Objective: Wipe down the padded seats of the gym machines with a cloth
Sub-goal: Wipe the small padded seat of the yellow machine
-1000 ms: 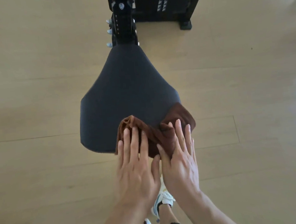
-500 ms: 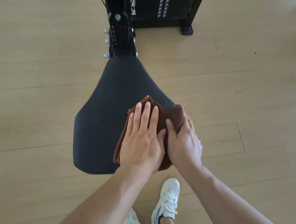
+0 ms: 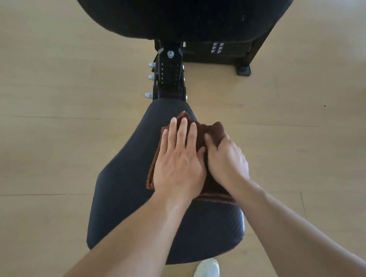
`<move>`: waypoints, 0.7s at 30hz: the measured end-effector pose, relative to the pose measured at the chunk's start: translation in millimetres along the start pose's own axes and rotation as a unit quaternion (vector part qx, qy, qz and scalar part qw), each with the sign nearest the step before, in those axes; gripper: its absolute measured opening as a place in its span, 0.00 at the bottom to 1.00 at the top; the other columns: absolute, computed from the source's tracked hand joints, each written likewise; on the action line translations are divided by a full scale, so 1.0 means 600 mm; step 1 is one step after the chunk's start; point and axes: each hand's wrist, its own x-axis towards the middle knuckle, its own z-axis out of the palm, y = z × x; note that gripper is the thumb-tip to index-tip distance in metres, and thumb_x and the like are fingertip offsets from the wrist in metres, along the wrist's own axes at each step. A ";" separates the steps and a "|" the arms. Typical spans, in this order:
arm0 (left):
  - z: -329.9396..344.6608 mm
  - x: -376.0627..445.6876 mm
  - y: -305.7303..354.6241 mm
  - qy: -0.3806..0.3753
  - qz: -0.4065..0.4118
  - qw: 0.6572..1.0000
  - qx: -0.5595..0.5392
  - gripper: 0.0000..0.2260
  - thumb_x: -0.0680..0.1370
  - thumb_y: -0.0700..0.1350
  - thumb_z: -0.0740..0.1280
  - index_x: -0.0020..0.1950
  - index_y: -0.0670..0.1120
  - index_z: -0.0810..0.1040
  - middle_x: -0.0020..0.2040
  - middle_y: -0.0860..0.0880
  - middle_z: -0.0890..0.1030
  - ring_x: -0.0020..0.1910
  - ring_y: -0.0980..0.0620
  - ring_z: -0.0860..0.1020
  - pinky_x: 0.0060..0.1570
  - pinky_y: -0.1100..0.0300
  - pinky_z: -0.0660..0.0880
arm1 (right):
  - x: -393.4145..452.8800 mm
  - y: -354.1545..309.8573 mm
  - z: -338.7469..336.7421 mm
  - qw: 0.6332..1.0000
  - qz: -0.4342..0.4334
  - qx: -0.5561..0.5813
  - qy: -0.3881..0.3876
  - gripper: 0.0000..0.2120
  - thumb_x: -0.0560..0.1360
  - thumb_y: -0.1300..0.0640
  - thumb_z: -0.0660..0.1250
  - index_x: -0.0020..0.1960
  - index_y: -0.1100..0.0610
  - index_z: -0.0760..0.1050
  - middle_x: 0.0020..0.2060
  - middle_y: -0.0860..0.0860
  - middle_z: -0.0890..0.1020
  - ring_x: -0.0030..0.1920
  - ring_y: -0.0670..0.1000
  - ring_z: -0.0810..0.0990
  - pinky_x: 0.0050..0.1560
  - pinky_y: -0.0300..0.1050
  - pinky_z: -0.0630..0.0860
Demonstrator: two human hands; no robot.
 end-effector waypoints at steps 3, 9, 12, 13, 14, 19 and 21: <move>-0.012 0.038 -0.036 0.001 -0.010 1.000 0.005 0.27 0.85 0.54 0.43 0.83 0.46 0.45 0.84 0.46 0.45 0.82 0.47 0.38 0.80 0.50 0.38 | 0.033 -0.040 0.018 1.000 -0.011 -0.014 -0.002 0.18 0.83 0.39 0.53 0.63 0.49 0.73 0.53 0.53 0.84 0.55 0.61 0.82 0.49 0.50 0.70; -0.027 0.093 -0.082 0.000 -0.037 0.999 -0.015 0.26 0.86 0.54 0.45 0.83 0.48 0.48 0.84 0.47 0.47 0.82 0.48 0.39 0.80 0.50 0.37 | 0.072 -0.086 0.042 0.995 -0.070 -0.070 0.030 0.18 0.85 0.41 0.51 0.59 0.53 0.70 0.52 0.54 0.84 0.51 0.60 0.83 0.46 0.50 0.70; -0.023 0.108 -0.086 0.006 -0.046 0.999 -0.028 0.26 0.86 0.54 0.45 0.83 0.48 0.49 0.84 0.46 0.49 0.83 0.47 0.42 0.80 0.48 0.39 | 0.083 -0.094 0.047 0.990 -0.103 -0.085 0.045 0.16 0.85 0.42 0.51 0.58 0.53 0.69 0.51 0.53 0.84 0.48 0.59 0.83 0.44 0.50 0.71; -0.023 0.114 -0.087 0.008 -0.048 0.998 -0.034 0.26 0.85 0.54 0.45 0.83 0.48 0.50 0.84 0.46 0.50 0.83 0.47 0.43 0.81 0.48 0.40 | 0.088 -0.096 0.047 0.989 -0.113 -0.089 0.045 0.16 0.85 0.42 0.51 0.58 0.53 0.69 0.51 0.53 0.84 0.49 0.58 0.83 0.45 0.50 0.71; -0.023 0.121 -0.088 0.009 -0.050 0.998 -0.040 0.26 0.85 0.54 0.46 0.82 0.47 0.51 0.83 0.46 0.51 0.83 0.46 0.45 0.81 0.47 0.42 | 0.095 -0.100 0.046 0.988 -0.121 -0.090 0.044 0.16 0.85 0.42 0.51 0.59 0.53 0.69 0.52 0.52 0.83 0.49 0.58 0.83 0.45 0.50 0.70; -0.029 0.155 -0.095 0.025 -0.078 0.992 -0.092 0.23 0.84 0.52 0.50 0.79 0.47 0.60 0.77 0.46 0.64 0.78 0.43 0.59 0.78 0.45 0.56 | 0.129 -0.117 0.050 0.982 -0.164 -0.084 0.047 0.15 0.85 0.43 0.53 0.63 0.52 0.70 0.55 0.52 0.83 0.52 0.57 0.82 0.46 0.47 0.66; -0.034 0.158 -0.097 0.034 -0.074 0.991 -0.108 0.20 0.84 0.51 0.52 0.75 0.47 0.65 0.72 0.45 0.71 0.71 0.42 0.68 0.72 0.46 0.64 | 0.136 -0.118 0.053 0.980 -0.176 -0.075 0.051 0.16 0.85 0.43 0.54 0.64 0.51 0.70 0.56 0.52 0.83 0.54 0.57 0.82 0.47 0.46 0.67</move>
